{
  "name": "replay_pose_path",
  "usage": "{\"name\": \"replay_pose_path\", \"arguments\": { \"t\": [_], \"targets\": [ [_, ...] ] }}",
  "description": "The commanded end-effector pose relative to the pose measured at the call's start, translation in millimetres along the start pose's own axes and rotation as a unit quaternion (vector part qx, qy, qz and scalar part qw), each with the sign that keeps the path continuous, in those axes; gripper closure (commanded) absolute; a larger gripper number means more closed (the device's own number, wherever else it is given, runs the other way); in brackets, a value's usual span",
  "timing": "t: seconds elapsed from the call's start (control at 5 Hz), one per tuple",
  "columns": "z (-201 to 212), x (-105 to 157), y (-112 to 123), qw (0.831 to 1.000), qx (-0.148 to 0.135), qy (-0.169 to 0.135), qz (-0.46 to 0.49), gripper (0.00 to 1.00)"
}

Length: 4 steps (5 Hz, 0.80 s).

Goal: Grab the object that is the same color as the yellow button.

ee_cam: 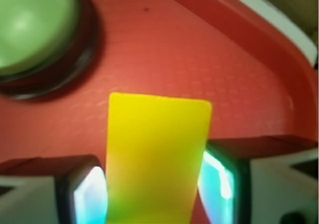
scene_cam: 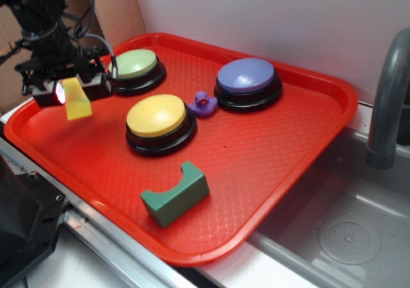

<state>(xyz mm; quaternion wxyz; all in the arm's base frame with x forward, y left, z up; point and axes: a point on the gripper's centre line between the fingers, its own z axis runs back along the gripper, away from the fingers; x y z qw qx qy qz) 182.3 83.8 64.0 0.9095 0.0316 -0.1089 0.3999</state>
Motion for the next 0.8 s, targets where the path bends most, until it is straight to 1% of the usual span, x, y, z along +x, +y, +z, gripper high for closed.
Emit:
{"name": "replay_pose_path", "arguments": {
  "t": [0.0,0.2,0.4,0.6],
  "targets": [
    [95,-36,-49,0.974,-0.074,0.055,-0.205,1.00],
    [116,-63,-64,0.948,-0.112,0.060,-0.292,1.00],
    [123,-85,-72,0.934,-0.142,0.067,-0.322,1.00],
    [116,-86,-68,0.948,-0.119,0.085,-0.282,1.00]
  ]
}}
